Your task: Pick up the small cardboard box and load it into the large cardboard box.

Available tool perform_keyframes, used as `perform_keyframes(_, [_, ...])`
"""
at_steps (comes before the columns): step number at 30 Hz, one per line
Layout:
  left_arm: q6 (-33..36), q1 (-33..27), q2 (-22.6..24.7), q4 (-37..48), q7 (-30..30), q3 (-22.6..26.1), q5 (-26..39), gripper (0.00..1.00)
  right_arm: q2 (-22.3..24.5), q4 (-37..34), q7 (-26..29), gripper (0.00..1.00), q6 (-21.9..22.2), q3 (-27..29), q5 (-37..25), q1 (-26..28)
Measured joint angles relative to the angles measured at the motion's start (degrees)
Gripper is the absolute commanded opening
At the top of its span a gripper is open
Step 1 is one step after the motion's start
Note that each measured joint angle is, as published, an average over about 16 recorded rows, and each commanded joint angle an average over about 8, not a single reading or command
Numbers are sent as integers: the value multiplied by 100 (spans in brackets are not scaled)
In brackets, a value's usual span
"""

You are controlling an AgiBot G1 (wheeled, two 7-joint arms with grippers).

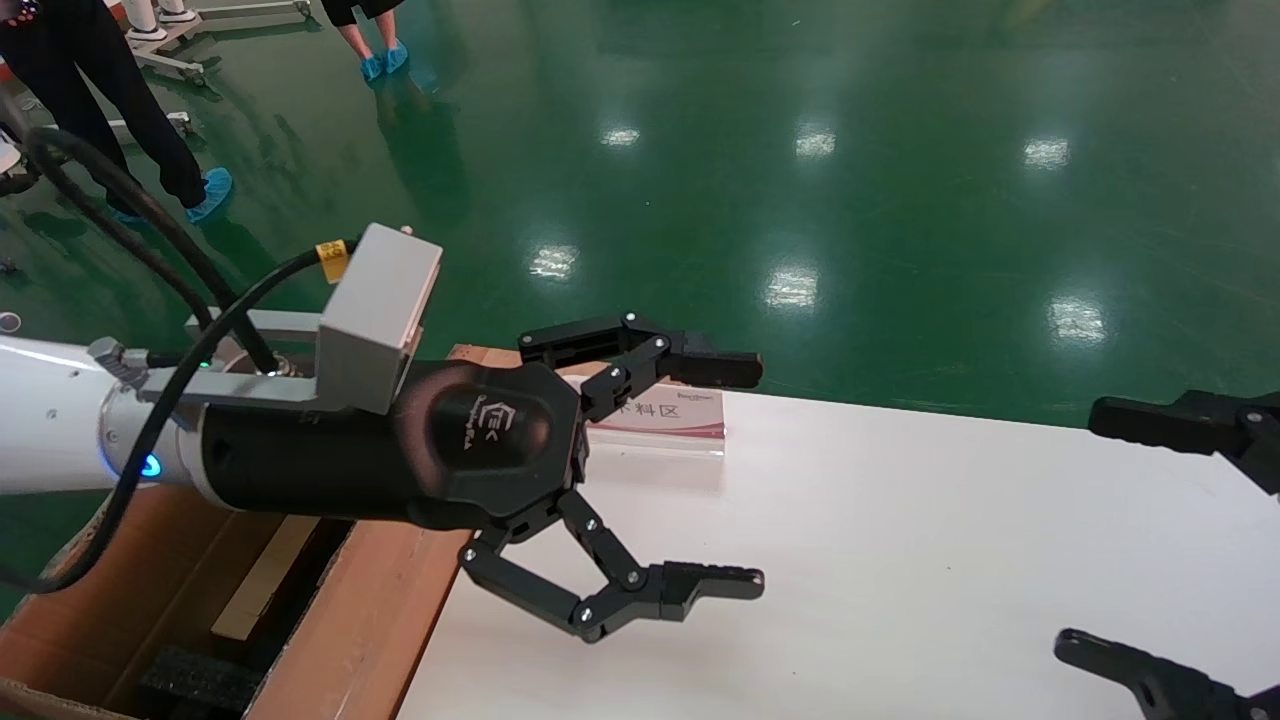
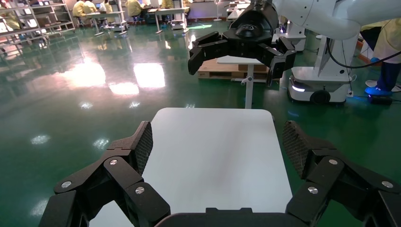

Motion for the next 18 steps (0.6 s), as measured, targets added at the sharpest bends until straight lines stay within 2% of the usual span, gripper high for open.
perform_keyframes(18, [-6, -14, -4, 0, -6, 19, 4, 100, 0, 0, 0, 100, 0, 0, 0, 0])
